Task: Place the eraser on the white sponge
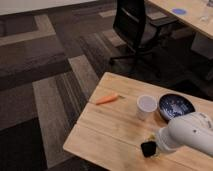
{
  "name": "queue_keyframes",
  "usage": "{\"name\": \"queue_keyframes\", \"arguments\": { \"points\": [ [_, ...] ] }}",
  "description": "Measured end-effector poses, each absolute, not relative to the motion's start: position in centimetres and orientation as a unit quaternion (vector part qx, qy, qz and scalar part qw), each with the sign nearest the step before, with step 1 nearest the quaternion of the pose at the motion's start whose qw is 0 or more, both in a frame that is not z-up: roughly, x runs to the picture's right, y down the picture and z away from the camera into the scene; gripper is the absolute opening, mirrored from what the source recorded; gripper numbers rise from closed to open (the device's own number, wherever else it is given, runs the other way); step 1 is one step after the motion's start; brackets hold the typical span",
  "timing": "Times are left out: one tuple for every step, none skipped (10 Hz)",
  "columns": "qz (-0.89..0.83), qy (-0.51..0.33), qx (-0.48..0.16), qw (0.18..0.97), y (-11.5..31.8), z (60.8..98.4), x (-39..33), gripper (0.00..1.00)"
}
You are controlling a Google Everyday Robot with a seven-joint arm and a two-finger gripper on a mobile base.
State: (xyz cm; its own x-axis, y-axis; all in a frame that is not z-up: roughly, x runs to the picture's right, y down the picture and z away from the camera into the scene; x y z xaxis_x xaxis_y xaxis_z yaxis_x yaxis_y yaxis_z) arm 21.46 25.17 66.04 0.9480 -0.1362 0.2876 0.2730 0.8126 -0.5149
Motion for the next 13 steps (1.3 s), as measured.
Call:
{"name": "queue_keyframes", "arguments": {
  "points": [
    [-0.115,-0.119,-0.284,0.944,24.6,66.3,21.6,0.0],
    [-0.128,-0.116,-0.282,0.944,23.7,66.9,21.9,0.0],
    [-0.136,-0.111,-0.282,0.943,23.4,67.4,22.2,0.0],
    [-0.139,-0.103,-0.282,0.944,23.3,68.5,23.0,0.0],
    [-0.139,-0.098,-0.281,0.944,23.1,69.5,23.3,0.0],
    [-0.139,-0.095,-0.28,0.945,22.9,69.9,23.5,0.0],
    [-0.141,-0.091,-0.278,0.946,22.8,70.3,23.8,0.0],
    [-0.148,-0.087,-0.277,0.945,22.7,70.6,23.9,0.0],
    [-0.155,-0.083,-0.276,0.945,22.7,70.8,24.2,0.0],
    [-0.159,-0.079,-0.276,0.944,22.8,70.9,24.5,0.0],
    [-0.163,-0.076,-0.277,0.944,22.9,71.0,24.7,0.0],
    [-0.167,-0.072,-0.277,0.943,23.0,71.0,25.0,0.0],
    [-0.172,-0.067,-0.28,0.942,23.2,70.8,25.3,0.0]
  ]
}}
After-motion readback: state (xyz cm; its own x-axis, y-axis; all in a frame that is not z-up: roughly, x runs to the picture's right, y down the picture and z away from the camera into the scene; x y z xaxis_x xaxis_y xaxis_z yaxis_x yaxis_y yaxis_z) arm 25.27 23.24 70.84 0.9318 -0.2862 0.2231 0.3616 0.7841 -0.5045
